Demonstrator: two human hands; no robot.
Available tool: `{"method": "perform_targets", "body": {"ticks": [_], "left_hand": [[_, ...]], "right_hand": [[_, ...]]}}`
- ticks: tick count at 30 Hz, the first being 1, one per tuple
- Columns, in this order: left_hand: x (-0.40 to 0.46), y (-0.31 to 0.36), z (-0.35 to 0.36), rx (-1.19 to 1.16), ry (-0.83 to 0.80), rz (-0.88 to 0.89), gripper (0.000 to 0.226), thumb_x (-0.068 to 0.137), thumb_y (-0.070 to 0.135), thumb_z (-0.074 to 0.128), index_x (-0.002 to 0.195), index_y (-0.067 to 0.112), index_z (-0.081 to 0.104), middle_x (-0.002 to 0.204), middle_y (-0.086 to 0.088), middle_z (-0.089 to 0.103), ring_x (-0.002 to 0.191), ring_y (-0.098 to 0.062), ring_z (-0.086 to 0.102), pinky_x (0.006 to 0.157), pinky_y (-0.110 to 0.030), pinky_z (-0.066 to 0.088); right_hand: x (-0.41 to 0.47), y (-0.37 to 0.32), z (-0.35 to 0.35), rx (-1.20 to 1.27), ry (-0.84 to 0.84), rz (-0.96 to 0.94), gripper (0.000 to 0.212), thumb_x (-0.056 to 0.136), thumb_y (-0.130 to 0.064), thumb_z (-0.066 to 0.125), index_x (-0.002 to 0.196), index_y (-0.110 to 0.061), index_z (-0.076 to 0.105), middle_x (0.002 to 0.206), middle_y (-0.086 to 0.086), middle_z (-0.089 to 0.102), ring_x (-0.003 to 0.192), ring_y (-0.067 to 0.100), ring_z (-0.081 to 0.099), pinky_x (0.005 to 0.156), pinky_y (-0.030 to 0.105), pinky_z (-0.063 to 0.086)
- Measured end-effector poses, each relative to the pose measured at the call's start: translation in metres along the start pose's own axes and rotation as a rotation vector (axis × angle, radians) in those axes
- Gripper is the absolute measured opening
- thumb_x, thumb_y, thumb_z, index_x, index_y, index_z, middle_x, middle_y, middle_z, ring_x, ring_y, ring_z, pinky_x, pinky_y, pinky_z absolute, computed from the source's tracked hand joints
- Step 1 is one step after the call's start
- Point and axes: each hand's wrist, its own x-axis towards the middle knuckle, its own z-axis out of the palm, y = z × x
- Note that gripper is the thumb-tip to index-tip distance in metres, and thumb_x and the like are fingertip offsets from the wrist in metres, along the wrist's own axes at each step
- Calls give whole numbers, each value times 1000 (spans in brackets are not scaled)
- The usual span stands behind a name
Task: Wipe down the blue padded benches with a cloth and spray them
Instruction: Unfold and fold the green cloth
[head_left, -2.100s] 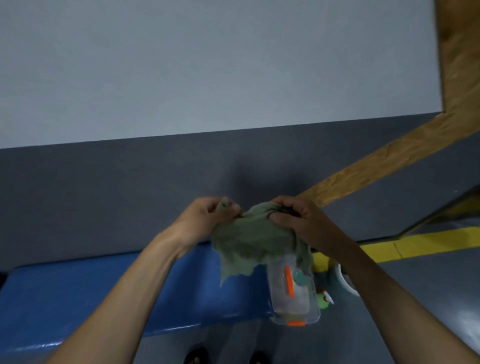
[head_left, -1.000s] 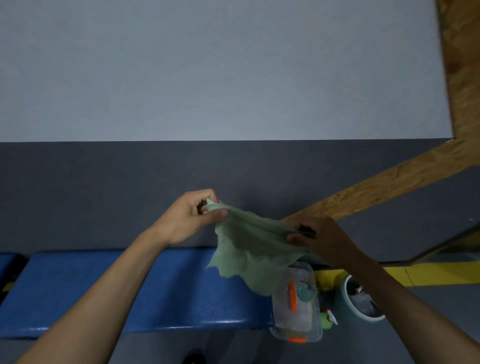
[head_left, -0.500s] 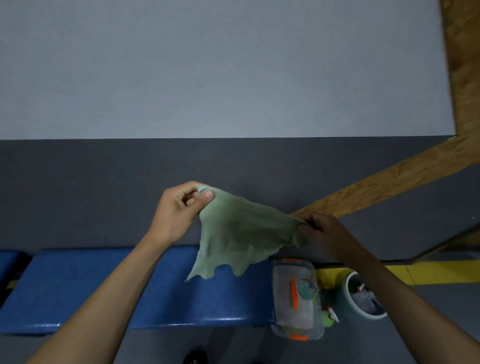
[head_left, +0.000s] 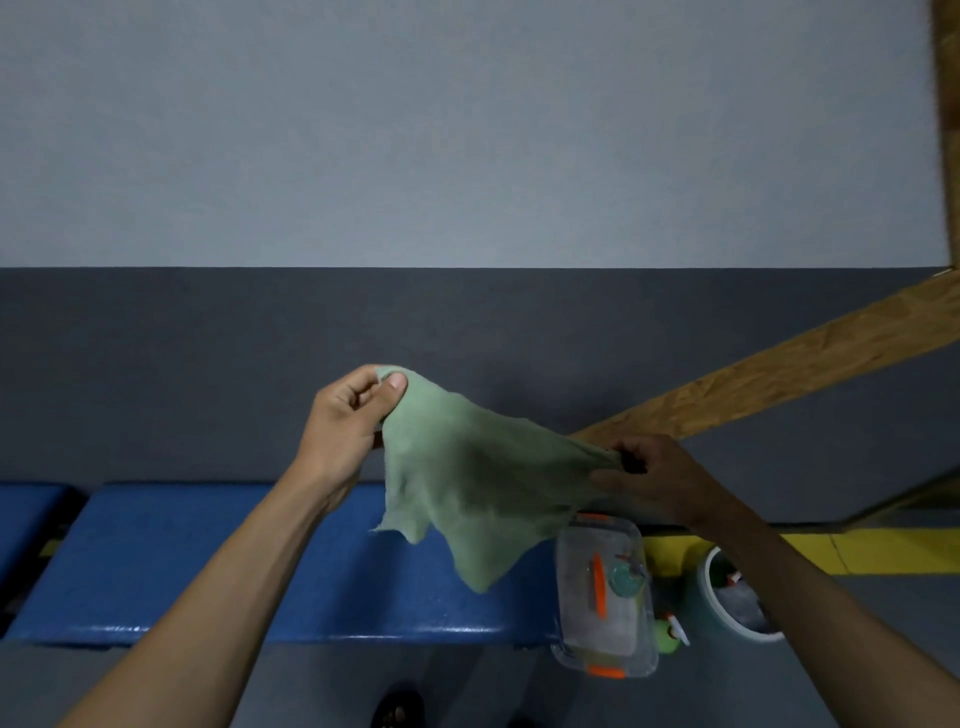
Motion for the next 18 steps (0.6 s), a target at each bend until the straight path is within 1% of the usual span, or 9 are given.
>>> {"method": "perform_targets", "body": {"ticks": [2,3,5,6,8,11,14,16,18], "left_hand": [[-2,-4,-3,15,11,-13,22,97,24,59,100,5,67,86,-20,62,76,-28,57,67,-39,49],[-2,-7,-4,17,30,-22,21,97,24,59,99,5,68,86,-19,61,76,-28,57,68,-39,48],[-1,-13,-7,12,69,-47,21,98,25,58,96,6,68,84,-17,61,76,-26,56,66,-35,49],[-1,-17,-8,9,85,-66,23,98,25,58,96,5,67,84,-15,61,76,-25,56,64,-33,50],[0,-24,-8,-5,121,-114,25,99,27,57,97,3,66,84,-14,61,76,-24,57,62,-33,49],[2,-34,-8,-19,180,-185,24,99,28,55,96,7,66,78,-8,63,68,-21,58,55,-30,48],[2,-42,-7,-26,184,-191,22,100,27,55,94,10,67,80,-10,64,69,-22,57,55,-30,48],[2,-46,-6,-23,134,-181,22,100,27,56,93,10,67,83,-14,62,73,-24,57,59,-32,50],[2,-49,-4,30,109,-175,24,99,27,57,95,4,65,83,-16,60,73,-25,57,60,-32,53]], "right_hand": [[0,5,-1,-51,26,-12,37,80,-45,75,90,-10,71,85,15,70,79,29,67,65,37,50],[-1,6,-1,-21,51,-13,32,84,-40,73,91,-9,70,87,16,70,80,30,67,68,39,50],[-1,1,2,190,112,20,14,92,-18,66,96,-5,70,90,10,73,83,21,69,67,30,51],[-1,-1,4,319,113,48,13,94,-12,61,99,-3,69,93,7,74,88,17,70,71,25,52],[1,0,9,516,126,118,20,92,-16,61,103,-1,69,99,10,73,95,22,69,76,26,54],[4,3,14,653,194,183,30,83,-28,69,97,-2,70,94,10,72,91,23,68,72,27,56],[5,10,14,580,217,188,54,67,-49,83,97,-6,72,95,10,71,92,23,68,76,31,56],[6,15,15,504,267,203,43,72,-45,80,93,-8,72,92,13,71,91,25,68,80,38,57],[9,19,18,280,342,165,21,88,-29,70,88,-9,72,89,17,69,86,26,66,78,42,55]]}}
